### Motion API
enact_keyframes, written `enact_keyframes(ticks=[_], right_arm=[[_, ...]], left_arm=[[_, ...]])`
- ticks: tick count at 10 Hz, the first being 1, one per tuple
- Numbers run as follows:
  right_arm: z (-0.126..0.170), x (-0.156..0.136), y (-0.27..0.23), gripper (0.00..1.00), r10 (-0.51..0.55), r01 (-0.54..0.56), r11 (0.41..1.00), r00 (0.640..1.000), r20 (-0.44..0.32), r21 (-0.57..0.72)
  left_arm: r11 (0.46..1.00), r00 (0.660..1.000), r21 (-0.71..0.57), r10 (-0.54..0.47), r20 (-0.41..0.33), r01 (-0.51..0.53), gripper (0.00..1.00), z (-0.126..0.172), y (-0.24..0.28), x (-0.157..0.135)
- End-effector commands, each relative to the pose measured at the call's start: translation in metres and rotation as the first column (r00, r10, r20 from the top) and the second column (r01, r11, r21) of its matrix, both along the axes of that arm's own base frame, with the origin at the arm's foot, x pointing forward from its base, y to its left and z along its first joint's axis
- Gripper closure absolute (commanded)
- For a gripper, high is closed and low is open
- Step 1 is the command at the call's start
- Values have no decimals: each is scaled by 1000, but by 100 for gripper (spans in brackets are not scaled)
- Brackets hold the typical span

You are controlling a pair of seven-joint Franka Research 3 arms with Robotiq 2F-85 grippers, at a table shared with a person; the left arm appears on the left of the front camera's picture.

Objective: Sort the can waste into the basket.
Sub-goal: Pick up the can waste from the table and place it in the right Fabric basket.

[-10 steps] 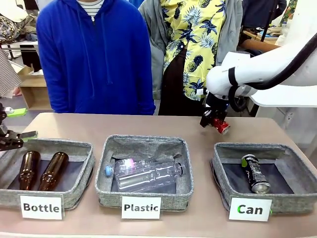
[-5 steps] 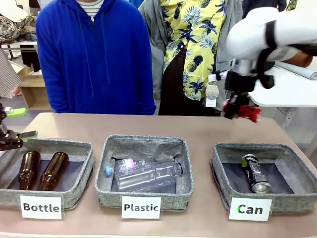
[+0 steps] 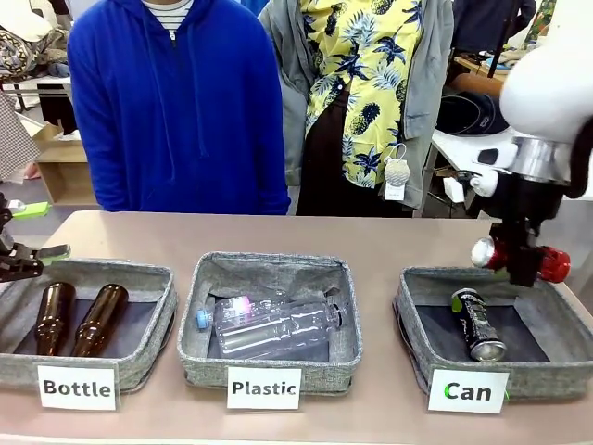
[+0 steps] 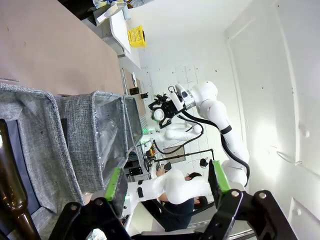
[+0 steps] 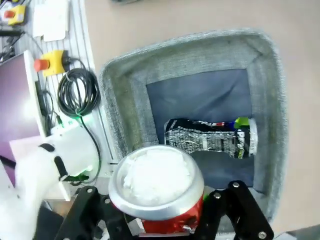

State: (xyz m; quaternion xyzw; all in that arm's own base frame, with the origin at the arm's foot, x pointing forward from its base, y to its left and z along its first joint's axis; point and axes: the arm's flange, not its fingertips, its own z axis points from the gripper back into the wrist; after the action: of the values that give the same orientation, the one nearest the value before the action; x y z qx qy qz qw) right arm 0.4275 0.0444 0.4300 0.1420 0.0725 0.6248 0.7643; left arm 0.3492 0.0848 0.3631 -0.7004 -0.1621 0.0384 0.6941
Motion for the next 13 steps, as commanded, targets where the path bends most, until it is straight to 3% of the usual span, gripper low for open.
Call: enact_keyframes(ticks=[1,2,3,4,5,6,7,11,12,13], right_arm=[[-4,-2,-2,100,20,-21,999,1000,20,26],[-6,-2,-1,100,13,-13,1000,1000,28,20],[-7,-3,-1,44,18,-19,999,999,39,35],[-8,-5,-1,44,7,-8,1000,999,46,12],[-9,-6,0,0,4,-4,1000,998,57,7],[-8,-6,1,39,1,-1,1000,998,62,1],[-7,-6,2,0,-2,2,1000,998,67,-4],[-9,-7,4,0,-70,69,997,996,53,30],[-7,-7,4,0,-136,130,986,989,50,103],[2,-3,5,0,-305,305,901,951,-47,308]], left_arm=[[1000,1000,4,-4,6,4,15,1,-1,-3],[1000,1000,4,-4,6,4,15,1,-1,-3],[1000,1000,4,-4,6,4,15,1,-1,-3],[1000,1000,4,-4,6,4,15,1,-1,-3],[1000,1000,4,-4,6,4,15,1,-1,-3],[1000,1000,4,-4,6,4,15,1,-1,-3],[1000,1000,4,-4,6,4,15,1,-1,-3],[1000,1000,4,-4,6,4,15,1,-1,-3],[1000,1000,4,-4,6,4,15,1,-1,-3],[1000,1000,4,-4,6,4,15,1,-1,-3]])
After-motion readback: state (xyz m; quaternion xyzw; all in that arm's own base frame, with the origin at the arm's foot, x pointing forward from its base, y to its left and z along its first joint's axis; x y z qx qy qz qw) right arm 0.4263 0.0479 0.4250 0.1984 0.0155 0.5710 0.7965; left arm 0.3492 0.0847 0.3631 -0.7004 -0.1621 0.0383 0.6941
